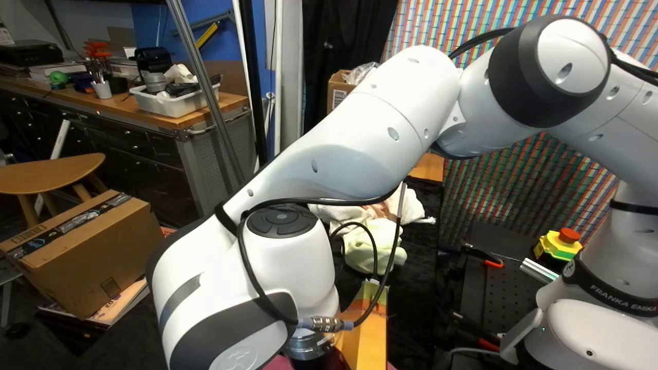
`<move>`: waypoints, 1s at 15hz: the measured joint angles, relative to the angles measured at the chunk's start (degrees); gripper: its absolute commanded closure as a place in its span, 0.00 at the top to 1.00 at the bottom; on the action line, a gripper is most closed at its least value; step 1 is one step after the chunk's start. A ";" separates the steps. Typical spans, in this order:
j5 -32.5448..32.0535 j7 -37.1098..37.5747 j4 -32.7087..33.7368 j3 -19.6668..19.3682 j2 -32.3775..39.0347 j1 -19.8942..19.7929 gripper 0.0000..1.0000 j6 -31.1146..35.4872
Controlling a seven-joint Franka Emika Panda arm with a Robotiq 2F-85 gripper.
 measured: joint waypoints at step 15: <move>5.52 -1.24 -15.08 -20.20 -16.63 12.14 0.07 0.13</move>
